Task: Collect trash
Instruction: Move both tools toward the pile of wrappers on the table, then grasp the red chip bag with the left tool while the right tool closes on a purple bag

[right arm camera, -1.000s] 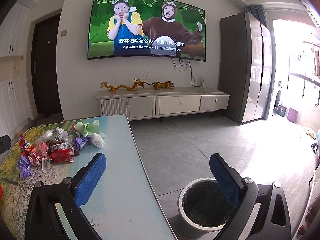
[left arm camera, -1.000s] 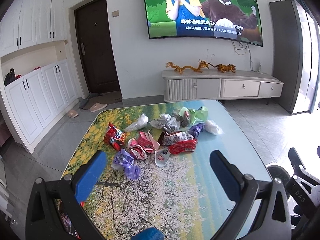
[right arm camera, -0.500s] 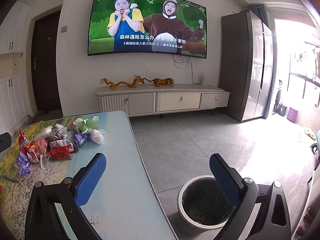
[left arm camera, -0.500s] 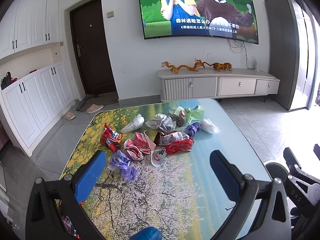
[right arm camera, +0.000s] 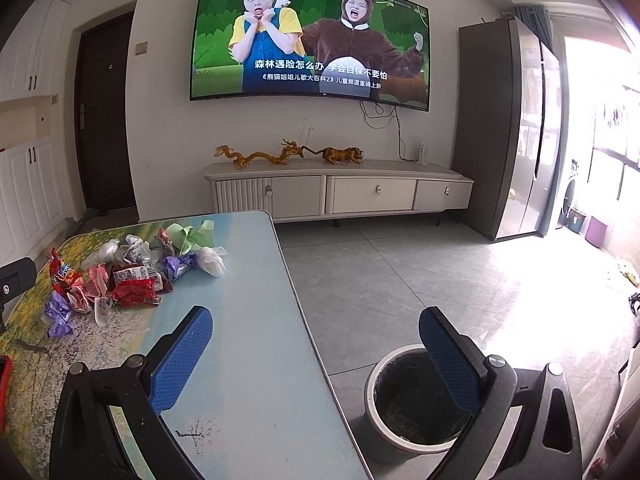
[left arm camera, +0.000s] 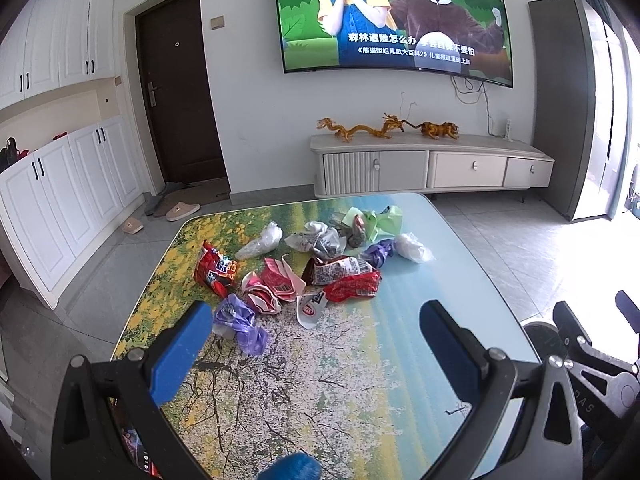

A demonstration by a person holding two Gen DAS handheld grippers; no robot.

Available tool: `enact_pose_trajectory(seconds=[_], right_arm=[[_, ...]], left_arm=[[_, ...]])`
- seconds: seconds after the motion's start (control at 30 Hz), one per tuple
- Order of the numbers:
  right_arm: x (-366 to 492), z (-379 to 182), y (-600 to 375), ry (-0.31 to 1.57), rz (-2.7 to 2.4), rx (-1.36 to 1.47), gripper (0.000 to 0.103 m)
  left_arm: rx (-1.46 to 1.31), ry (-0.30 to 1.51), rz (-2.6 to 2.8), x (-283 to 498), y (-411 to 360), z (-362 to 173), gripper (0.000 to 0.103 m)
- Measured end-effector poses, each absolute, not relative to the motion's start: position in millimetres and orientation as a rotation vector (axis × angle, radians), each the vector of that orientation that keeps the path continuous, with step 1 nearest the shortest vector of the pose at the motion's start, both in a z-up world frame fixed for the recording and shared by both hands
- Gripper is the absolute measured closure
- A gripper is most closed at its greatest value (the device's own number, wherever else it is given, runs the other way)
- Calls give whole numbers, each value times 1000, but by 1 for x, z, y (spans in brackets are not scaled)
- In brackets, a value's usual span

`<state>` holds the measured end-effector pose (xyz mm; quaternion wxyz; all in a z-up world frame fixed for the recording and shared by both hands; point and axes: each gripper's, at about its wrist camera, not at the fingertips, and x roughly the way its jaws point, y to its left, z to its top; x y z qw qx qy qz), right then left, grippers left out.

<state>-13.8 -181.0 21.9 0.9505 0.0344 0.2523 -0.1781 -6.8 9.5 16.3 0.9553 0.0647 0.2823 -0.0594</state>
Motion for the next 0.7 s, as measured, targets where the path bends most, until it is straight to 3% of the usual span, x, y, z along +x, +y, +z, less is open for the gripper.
enact_pose_trajectory(seconds=[0.3,0.7], right_arm=[[-14,31,-178,512,-310,68,0],[-1,87,-185,468,-142,113,0]], left_arm=[[97,534,-117,-7,27,30,0],[32,468,-107,27,88,96,0]])
